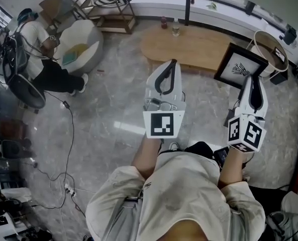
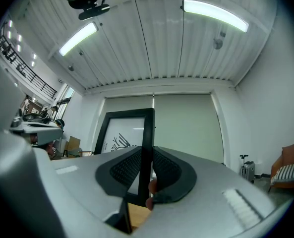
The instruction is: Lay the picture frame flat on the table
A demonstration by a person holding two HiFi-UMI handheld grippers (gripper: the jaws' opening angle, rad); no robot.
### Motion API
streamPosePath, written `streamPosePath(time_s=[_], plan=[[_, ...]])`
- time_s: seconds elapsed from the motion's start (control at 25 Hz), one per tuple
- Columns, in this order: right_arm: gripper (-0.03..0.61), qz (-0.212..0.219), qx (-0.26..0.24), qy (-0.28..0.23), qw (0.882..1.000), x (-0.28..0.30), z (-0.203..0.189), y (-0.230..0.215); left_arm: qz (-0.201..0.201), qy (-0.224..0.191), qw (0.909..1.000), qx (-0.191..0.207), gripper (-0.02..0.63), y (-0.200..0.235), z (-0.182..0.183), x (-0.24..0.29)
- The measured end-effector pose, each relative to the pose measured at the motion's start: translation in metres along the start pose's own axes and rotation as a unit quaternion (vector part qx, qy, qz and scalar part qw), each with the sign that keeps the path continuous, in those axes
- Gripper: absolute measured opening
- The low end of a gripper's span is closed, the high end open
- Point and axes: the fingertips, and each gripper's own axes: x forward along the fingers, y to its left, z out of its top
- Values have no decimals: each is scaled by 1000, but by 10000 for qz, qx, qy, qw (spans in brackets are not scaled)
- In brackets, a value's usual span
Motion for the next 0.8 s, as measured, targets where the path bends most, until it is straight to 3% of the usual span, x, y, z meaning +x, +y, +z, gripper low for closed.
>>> streamPosePath(time_s=[0.8], plan=[[72, 12, 4, 194, 9998, 31, -27, 11, -50, 91, 9999, -112, 5, 14, -25, 27]])
